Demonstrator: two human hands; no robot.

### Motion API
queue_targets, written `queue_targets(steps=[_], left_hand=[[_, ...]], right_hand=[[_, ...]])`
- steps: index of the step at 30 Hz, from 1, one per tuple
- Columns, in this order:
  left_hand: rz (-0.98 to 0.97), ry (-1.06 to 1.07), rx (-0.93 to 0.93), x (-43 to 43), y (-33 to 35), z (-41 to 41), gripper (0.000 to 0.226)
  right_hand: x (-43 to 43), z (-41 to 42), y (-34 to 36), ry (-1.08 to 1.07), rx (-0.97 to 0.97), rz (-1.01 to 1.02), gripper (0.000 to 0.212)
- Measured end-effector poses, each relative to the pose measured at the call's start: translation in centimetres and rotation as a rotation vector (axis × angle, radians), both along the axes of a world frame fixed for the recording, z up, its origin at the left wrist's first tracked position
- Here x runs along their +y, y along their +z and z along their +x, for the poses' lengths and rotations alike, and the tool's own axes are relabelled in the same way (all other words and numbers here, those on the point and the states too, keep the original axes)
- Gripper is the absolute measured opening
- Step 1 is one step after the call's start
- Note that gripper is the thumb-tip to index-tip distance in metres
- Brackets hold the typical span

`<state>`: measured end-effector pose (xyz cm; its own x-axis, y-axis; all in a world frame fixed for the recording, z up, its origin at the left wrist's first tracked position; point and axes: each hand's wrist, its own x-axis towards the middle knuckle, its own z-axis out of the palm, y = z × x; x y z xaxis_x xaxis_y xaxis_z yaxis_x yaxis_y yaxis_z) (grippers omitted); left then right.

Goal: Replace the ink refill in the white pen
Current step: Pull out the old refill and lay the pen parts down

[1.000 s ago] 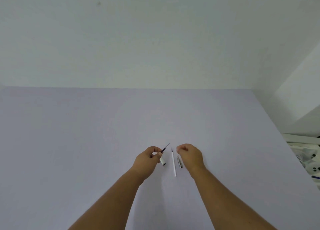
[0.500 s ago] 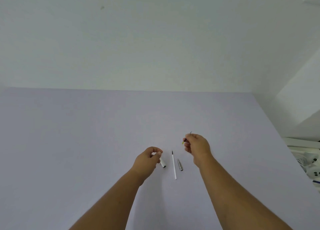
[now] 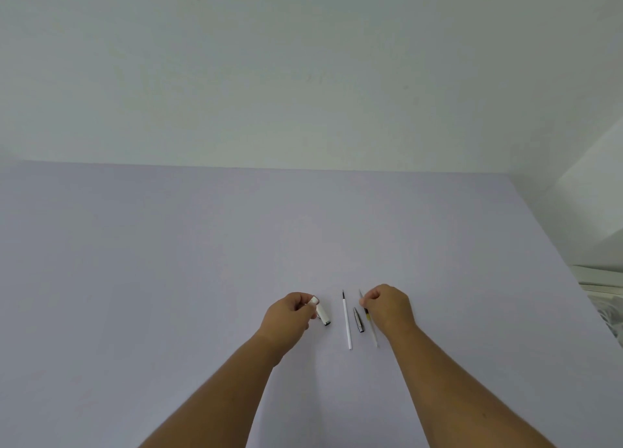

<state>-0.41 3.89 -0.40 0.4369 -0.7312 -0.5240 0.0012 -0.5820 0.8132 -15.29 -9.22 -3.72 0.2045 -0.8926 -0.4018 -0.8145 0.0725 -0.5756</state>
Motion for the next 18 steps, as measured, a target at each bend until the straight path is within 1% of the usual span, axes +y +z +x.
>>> queue_targets(steps=[7,11,13,15,16,18], left_hand=[[-0.008,-0.003,0.01,-0.2,0.1,0.3,0.017],[-0.011,-0.001,0.011,-0.2,0.1,0.4,0.017],[-0.015,0.002,0.011,-0.3,0.2,0.4,0.016],[-0.02,0.002,0.007,-0.3,0.2,0.3,0.015],[-0.022,-0.001,0.001,-0.3,0.3,0.3,0.014],[-0.025,-0.006,-0.011,-0.4,0.3,0.3,0.013]], right_hand=[[0.0,0.1,-0.5,-0.026,-0.021,0.005,0.015],[0.4,0.8,0.0,-0.021,-0.057,-0.062,0.011],[0.7,1.5,0.3,0.061,0.003,-0.081,0.014],[1.1,2.2,0.5,0.165,0.121,-0.089,0.026],[1.3,2.5,0.5,0.207,0.184,-0.102,0.027],[1.5,3.0,0.5,0.255,0.279,-0.142,0.023]])
